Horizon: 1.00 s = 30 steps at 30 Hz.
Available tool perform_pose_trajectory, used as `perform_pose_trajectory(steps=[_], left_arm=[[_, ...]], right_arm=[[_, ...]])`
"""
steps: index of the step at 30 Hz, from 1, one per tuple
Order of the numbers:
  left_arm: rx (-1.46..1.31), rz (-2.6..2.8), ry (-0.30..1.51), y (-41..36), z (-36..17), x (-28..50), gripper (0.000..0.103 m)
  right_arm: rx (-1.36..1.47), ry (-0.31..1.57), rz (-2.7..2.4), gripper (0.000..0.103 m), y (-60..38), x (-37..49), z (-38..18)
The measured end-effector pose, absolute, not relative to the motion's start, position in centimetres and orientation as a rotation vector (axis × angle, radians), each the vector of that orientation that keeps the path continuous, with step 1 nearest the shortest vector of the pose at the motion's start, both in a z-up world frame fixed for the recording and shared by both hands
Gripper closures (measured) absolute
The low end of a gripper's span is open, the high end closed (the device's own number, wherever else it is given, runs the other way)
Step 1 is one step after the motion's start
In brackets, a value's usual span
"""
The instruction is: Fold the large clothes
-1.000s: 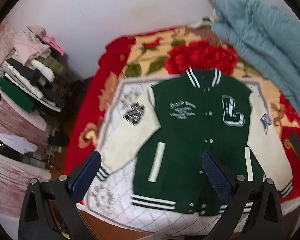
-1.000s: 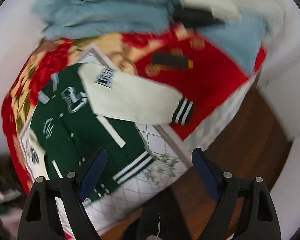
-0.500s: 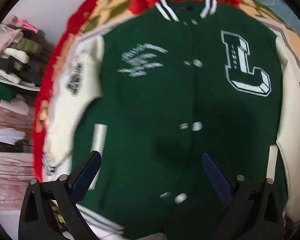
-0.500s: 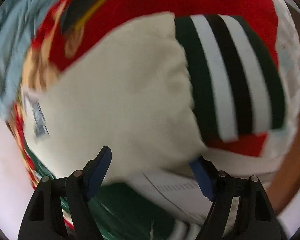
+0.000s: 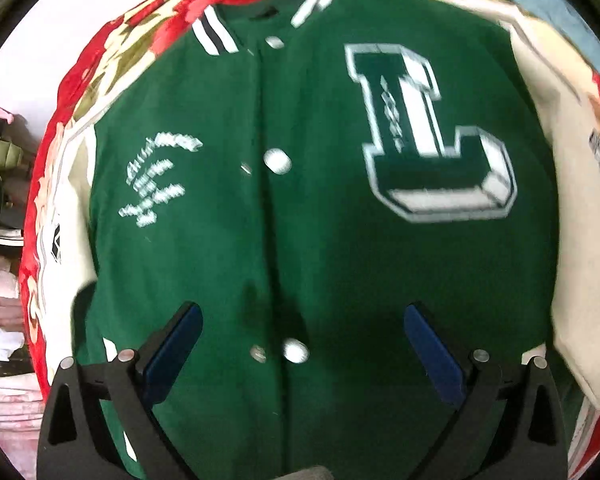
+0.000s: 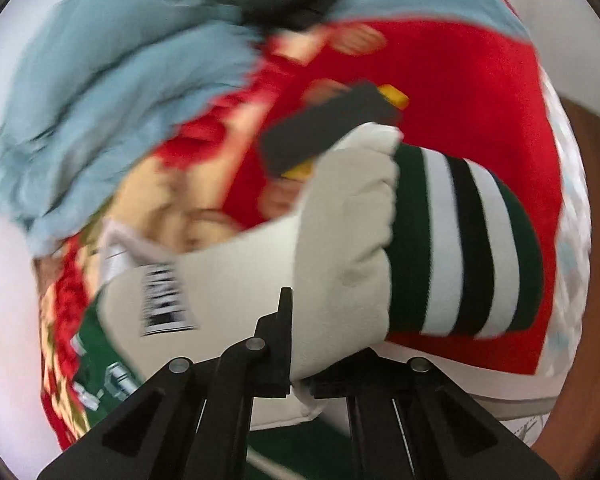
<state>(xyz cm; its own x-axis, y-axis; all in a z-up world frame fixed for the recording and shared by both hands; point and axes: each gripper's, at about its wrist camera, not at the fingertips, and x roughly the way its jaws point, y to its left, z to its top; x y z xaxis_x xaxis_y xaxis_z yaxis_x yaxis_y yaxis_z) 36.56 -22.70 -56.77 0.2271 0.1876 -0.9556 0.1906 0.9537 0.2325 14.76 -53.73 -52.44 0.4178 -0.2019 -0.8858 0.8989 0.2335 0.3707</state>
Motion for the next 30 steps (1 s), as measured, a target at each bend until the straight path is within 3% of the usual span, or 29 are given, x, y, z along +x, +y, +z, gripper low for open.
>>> perform_pose_trajectory(steps=[6,11,17,22,24,26,27,30], left_arm=[[0.199,0.081,1.322,-17.1,-53.4,39.2,0.0],[0.111,0.254,1.299,-7.3,-52.6,40.8,0.0],[-0.001,0.49,1.311,5.2,-53.8,40.7,0.0],[-0.014,0.583,1.331,10.6,-55.4,39.0,0.0],[-0.009,0.591,1.343,11.6,-55.8,38.4,0.0],[-0.009,0.581,1.352,12.4,-55.6,37.4,0.0],[-0.012,0.572,1.352,13.0,-55.3,37.0,0.0],[-0.091,0.549,1.371,15.1,-54.1,34.1,0.0]], right_arm=[[0.83,0.825,-0.608,0.098,-46.9,26.8,-43.9],[0.548,0.882,-0.327,0.098,-34.4,38.4,-41.5],[0.22,1.029,-0.017,0.098,-15.5,48.4,-46.8],[-0.049,1.199,0.182,0.098,-2.3,51.0,-56.0],[-0.107,1.324,0.268,0.094,0.2,50.5,-60.0],[-0.059,1.392,0.325,0.081,0.7,49.9,-61.3],[-0.013,1.39,0.348,0.078,0.3,49.1,-60.9],[0.124,1.349,0.375,0.055,-2.4,46.5,-58.2]])
